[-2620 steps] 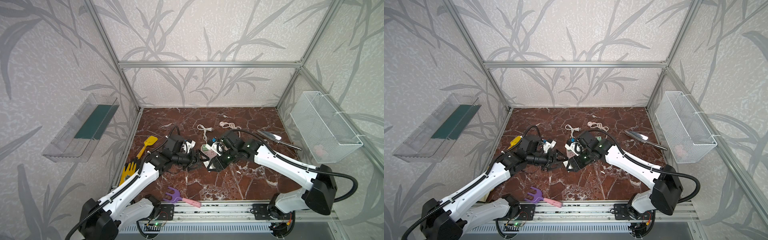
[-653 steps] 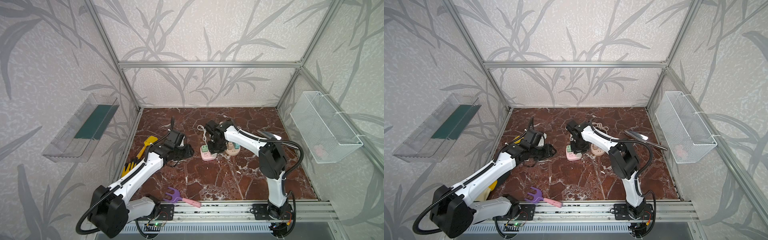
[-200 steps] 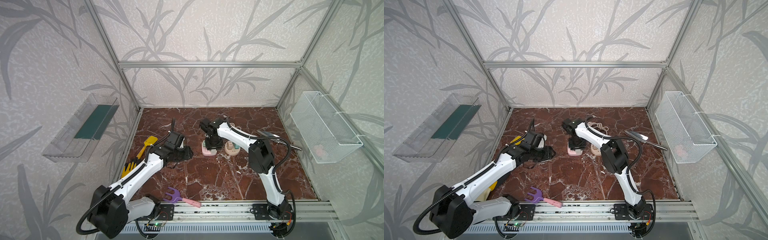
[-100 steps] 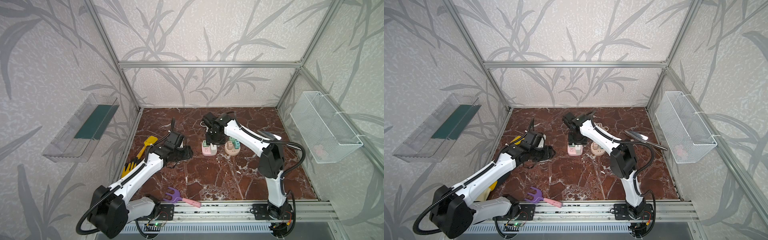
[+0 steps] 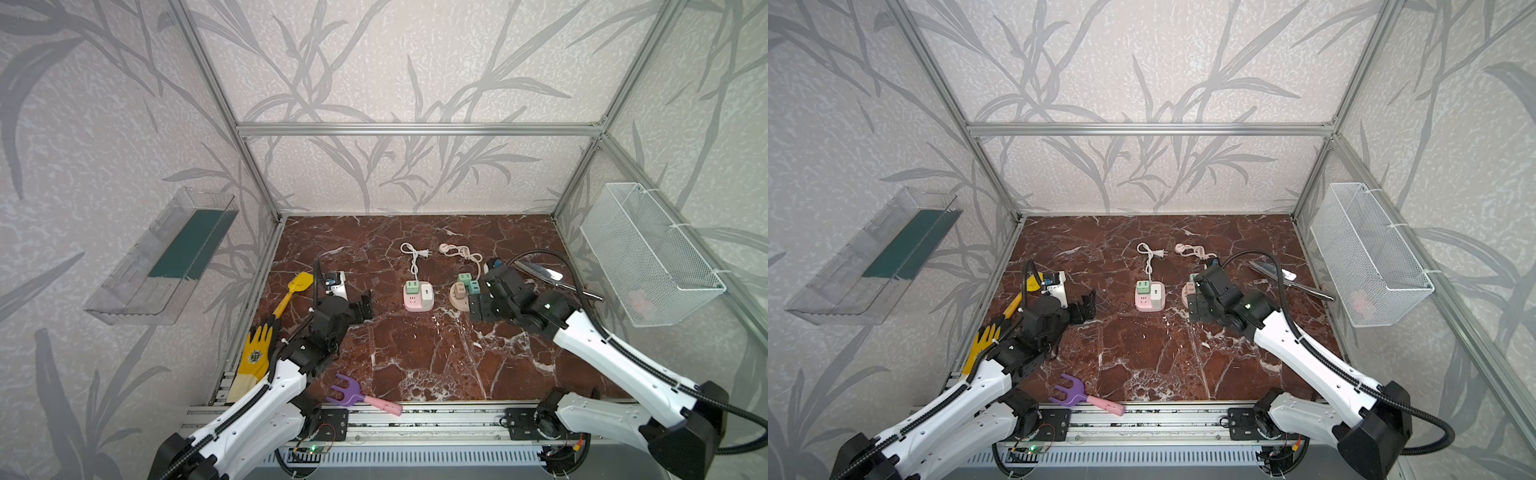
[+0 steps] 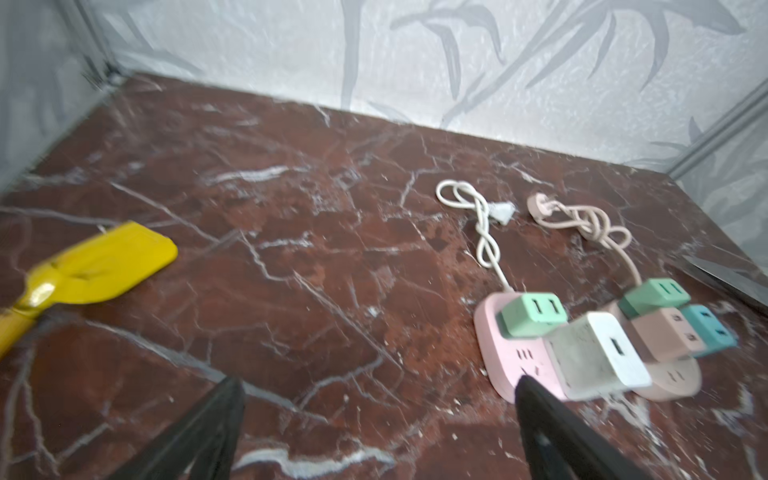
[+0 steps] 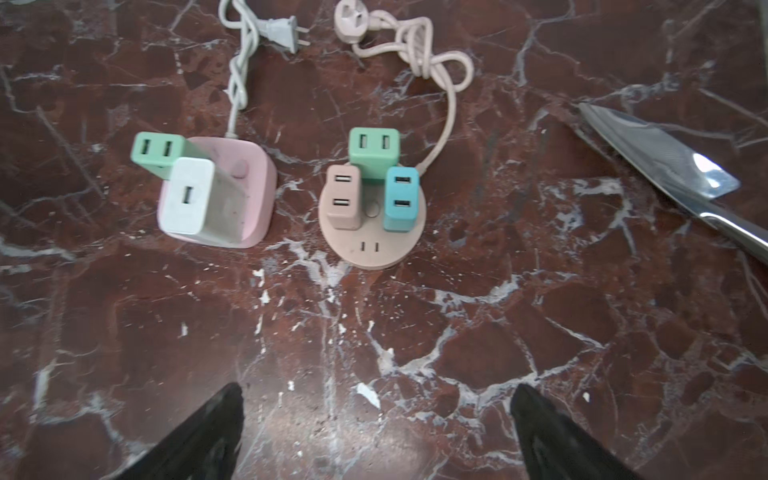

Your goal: Insert the plug

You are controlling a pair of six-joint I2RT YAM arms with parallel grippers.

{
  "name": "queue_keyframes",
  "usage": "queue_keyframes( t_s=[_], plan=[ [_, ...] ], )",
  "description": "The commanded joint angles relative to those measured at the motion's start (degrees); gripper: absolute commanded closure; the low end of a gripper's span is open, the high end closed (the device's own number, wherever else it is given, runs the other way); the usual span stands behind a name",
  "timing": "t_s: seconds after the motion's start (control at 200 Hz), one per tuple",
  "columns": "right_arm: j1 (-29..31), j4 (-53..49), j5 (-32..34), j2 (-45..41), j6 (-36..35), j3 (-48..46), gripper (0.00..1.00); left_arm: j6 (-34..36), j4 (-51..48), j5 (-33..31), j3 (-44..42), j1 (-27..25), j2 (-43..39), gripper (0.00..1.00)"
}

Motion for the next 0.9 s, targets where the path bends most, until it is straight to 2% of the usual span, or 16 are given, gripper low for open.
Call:
queue_keyframes(
  t_s=[0.0, 0.075, 0.155, 0.21, 0.295, 0.375, 0.46, 0.535, 0.605, 0.63, 0.65, 0.695, 0.745, 0.805, 0.895],
  plan=[
    [-0.8, 9.6, 8.5, -4.1, -3.7, -5.6, 0.01, 7.5, 15.9, -13.9, -0.5, 0.7, 3.4, 0.01],
    [-0.7, 18.8, 9.4, -7.1, -9.2, -10.7, 0.01, 11.0, 19.2, -17.5, -0.6, 1.2, 7.2, 0.01],
    [-0.7, 27.5, 9.5, -10.0, -13.4, -15.5, 0.01, 13.3, 17.8, -23.4, -0.5, 1.4, 9.6, 0.01],
    [-0.7, 30.1, 8.7, -10.8, -15.7, -16.7, 0.01, 12.2, 17.6, -29.9, -2.0, 1.6, 9.7, 0.01],
    [-0.7, 30.0, 8.5, -9.6, -19.1, -15.9, 0.01, 13.5, 24.0, -36.7, -6.3, 3.3, 8.4, 0.01],
    [-0.7, 29.7, 6.9, -7.7, -22.2, -14.8, 0.01, 13.3, 26.0, -30.4, -9.1, 7.5, 5.2, 0.01],
    [-0.8, 29.4, 4.8, -7.0, -24.1, -14.3, 0.01, 13.8, 23.2, -28.7, -9.2, 11.7, 5.4, 0.01],
    [-0.8, 30.6, 4.8, -7.4, -24.0, -15.1, 0.01, 11.8, 27.0, -32.0, -9.8, 14.8, 10.2, 0.01],
    [-1.0, 32.0, 5.0, -7.7, -24.0, -16.1, 0.01, 7.6, 34.5, -25.6, -11.0, 19.8, 18.1, 0.01],
    [-1.0, 32.4, 5.2, -7.9, -24.0, -16.5, 0.01, 5.7, 39.9, -25.9, -11.2, 21.6, 22.0, 0.01],
    [-1.2, 32.6, 5.6, -8.0, -24.0, -16.8, 0.01, 7.8, 45.0, -25.9, -11.2, 22.4, 25.2, 0.01],
    [-1.5, 32.9, 7.1, -8.0, -24.7, -17.5, 0.01, 13.2, 50.2, -28.3, -9.7, 21.6, 29.7, 0.01],
    [-1.8, 33.5, 9.5, -8.1, -26.9, -18.1, 0.01, 11.0, 53.3, -25.1, -9.6, 23.6, 33.6, 0.01],
    [-2.6, 35.9, 14.5, -8.0, -29.3, -19.5, 0.01, 14.6, 64.1, -24.6, -11.4, 23.9, 38.1, 0.01],
    [-6.5, 43.1, 16.1, -8.0, -32.9, -22.8, 0.01, 13.0, 63.1, -22.0, -13.1, 23.9, 36.1, 0.01]
  ],
)
